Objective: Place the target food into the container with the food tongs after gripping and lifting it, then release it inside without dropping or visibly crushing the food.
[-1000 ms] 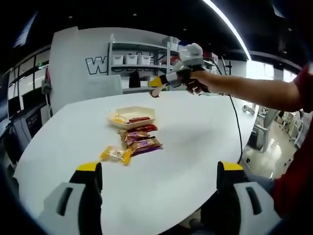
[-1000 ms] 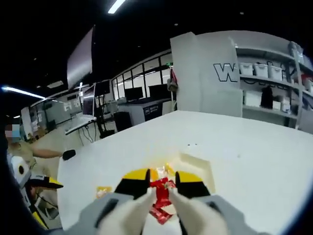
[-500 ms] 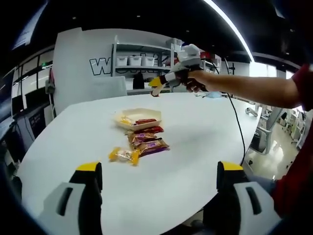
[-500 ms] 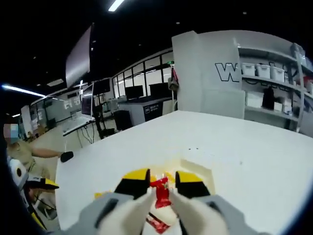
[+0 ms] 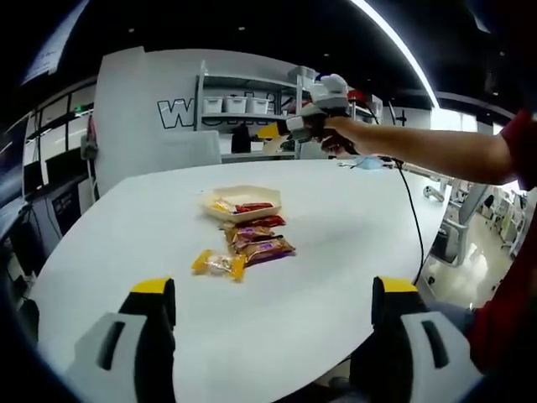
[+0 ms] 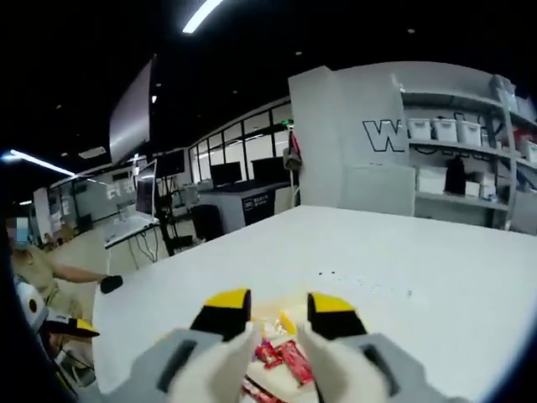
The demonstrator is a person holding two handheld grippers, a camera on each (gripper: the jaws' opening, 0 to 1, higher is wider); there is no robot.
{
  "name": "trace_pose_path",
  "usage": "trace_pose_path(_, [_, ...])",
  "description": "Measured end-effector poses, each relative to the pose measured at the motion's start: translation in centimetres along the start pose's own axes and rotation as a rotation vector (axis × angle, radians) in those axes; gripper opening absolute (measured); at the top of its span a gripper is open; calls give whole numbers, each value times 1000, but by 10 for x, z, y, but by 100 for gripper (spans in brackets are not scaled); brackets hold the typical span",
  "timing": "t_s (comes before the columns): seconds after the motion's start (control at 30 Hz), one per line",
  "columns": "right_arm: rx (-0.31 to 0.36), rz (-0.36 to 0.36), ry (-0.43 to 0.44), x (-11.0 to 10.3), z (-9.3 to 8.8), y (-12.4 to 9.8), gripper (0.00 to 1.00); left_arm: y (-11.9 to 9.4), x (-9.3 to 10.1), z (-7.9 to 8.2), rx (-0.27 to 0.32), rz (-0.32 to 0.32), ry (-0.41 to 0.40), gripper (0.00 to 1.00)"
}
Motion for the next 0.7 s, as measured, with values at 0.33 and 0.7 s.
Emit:
trace_pose_path(0.33, [17,15,19,-2,1,-5,22,-2,1,2,0,2,7,95])
trace_pose_path(0.7, [12,32,14,-8,-6,-13,22,-1,7,1,-10,-11,16,95])
Point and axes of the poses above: the point that each gripper's makers call its tool centre point, and the gripper's own axes: y roughly forward along the fingers, x roughly to its right, z roughly out of its top, the point moved 6 cm from there along -y, roughly backward along the fingers, and after that the axes turned 7 degrees about -y, right-handed, at the moved point
